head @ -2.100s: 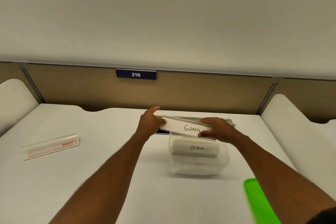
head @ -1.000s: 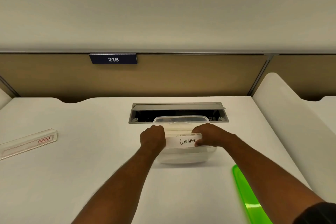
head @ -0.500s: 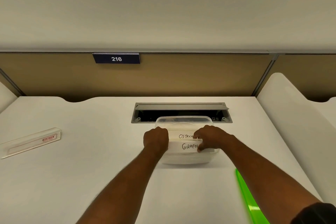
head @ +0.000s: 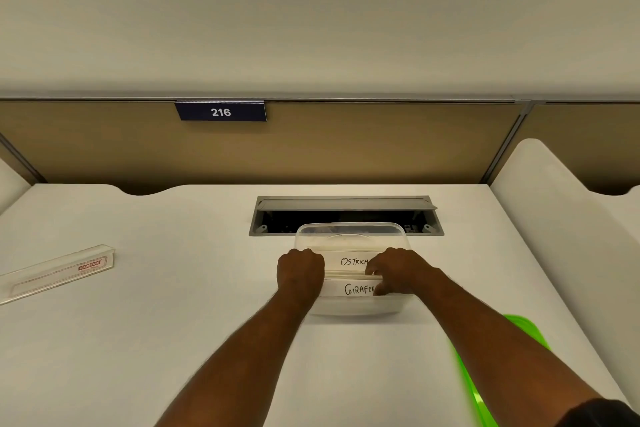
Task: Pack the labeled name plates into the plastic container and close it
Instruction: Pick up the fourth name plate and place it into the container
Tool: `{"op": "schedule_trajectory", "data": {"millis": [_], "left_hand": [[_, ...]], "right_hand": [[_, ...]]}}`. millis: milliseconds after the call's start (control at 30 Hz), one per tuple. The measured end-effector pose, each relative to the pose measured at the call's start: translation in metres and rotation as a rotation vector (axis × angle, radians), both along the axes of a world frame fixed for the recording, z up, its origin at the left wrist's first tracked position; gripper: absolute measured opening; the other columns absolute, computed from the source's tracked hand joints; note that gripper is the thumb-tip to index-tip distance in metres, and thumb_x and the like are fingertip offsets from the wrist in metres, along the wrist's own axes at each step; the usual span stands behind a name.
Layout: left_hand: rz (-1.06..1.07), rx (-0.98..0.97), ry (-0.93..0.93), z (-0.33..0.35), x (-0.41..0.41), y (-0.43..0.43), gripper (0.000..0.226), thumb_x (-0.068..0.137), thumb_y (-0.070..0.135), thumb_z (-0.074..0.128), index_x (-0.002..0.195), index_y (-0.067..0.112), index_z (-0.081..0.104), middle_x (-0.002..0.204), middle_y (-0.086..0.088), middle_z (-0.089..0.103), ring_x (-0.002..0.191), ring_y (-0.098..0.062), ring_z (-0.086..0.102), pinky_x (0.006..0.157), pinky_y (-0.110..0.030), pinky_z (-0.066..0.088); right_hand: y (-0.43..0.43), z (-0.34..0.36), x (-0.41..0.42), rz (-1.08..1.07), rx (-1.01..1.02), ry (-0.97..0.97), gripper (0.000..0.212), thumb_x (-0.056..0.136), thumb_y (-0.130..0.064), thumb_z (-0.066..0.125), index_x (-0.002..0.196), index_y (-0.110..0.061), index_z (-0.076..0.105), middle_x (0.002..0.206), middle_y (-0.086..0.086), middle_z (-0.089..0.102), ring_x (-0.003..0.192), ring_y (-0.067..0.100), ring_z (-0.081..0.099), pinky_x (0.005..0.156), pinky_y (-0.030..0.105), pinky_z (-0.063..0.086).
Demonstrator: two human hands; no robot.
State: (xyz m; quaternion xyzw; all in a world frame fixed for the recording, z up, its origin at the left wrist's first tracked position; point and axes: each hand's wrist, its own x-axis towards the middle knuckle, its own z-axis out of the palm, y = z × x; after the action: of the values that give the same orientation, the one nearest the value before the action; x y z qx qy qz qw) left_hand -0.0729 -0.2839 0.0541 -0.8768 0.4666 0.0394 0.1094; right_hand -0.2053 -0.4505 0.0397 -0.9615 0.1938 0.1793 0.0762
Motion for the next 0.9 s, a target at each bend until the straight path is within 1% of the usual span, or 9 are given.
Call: {"op": "schedule_trajectory", "data": {"millis": [200, 300, 433, 700, 900], "left_hand": [[-0.054, 0.012, -0.046, -0.0038, -0.0026, 0.0001, 0.016, 0.089, 0.014, 0.058, 0.102, 0.011, 0.066, 0.103, -0.008, 0.069, 0.095, -0.027, 0.064, 0.078, -0.034, 0.049], [-0.082, 0.022, -0.062, -0.0027, -0.0039, -0.0015, 0.015, 0.091, 0.012, 0.054, 0.1, 0.011, 0.067, 0.1, -0.008, 0.069, 0.093, -0.027, 0.065, 0.077, -0.033, 0.049], [-0.101, 0.034, -0.068, -0.0028, -0.0038, -0.0036, 0.016, 0.092, 0.013, 0.054, 0.099, 0.011, 0.067, 0.099, -0.008, 0.07, 0.091, -0.027, 0.067, 0.076, -0.033, 0.049], [-0.101, 0.035, -0.066, -0.0044, -0.0029, -0.0063, 0.016, 0.091, 0.013, 0.053, 0.099, 0.012, 0.067, 0.1, -0.007, 0.07, 0.092, -0.026, 0.067, 0.077, -0.033, 0.047], [-0.107, 0.036, -0.06, -0.0063, -0.0014, -0.0078, 0.012, 0.091, 0.014, 0.055, 0.098, 0.015, 0.065, 0.099, -0.005, 0.069, 0.092, -0.025, 0.065, 0.081, -0.034, 0.041]], "right_hand": [[-0.0007, -0.0014, -0.0006, -0.009, 0.005, -0.011, 0.05, 0.076, -0.044, 0.073, 0.122, -0.031, 0.059, 0.121, -0.005, 0.065, 0.113, 0.019, 0.055, 0.089, 0.033, 0.044], [0.0, -0.003, -0.0014, -0.017, 0.007, -0.002, 0.049, 0.078, -0.043, 0.072, 0.123, -0.03, 0.058, 0.123, -0.002, 0.063, 0.113, 0.02, 0.055, 0.09, 0.033, 0.044], [0.0004, -0.0046, -0.0016, -0.017, 0.007, 0.011, 0.048, 0.079, -0.042, 0.072, 0.124, -0.029, 0.058, 0.127, 0.0, 0.06, 0.115, 0.022, 0.054, 0.094, 0.035, 0.044], [0.0006, -0.0074, -0.0012, -0.015, 0.009, 0.021, 0.046, 0.08, -0.041, 0.071, 0.122, -0.028, 0.058, 0.126, 0.002, 0.06, 0.114, 0.023, 0.055, 0.093, 0.035, 0.045], [0.0015, -0.0089, 0.0001, -0.01, -0.002, 0.027, 0.045, 0.081, -0.04, 0.071, 0.122, -0.027, 0.059, 0.125, 0.004, 0.06, 0.113, 0.024, 0.056, 0.093, 0.034, 0.045]]}}
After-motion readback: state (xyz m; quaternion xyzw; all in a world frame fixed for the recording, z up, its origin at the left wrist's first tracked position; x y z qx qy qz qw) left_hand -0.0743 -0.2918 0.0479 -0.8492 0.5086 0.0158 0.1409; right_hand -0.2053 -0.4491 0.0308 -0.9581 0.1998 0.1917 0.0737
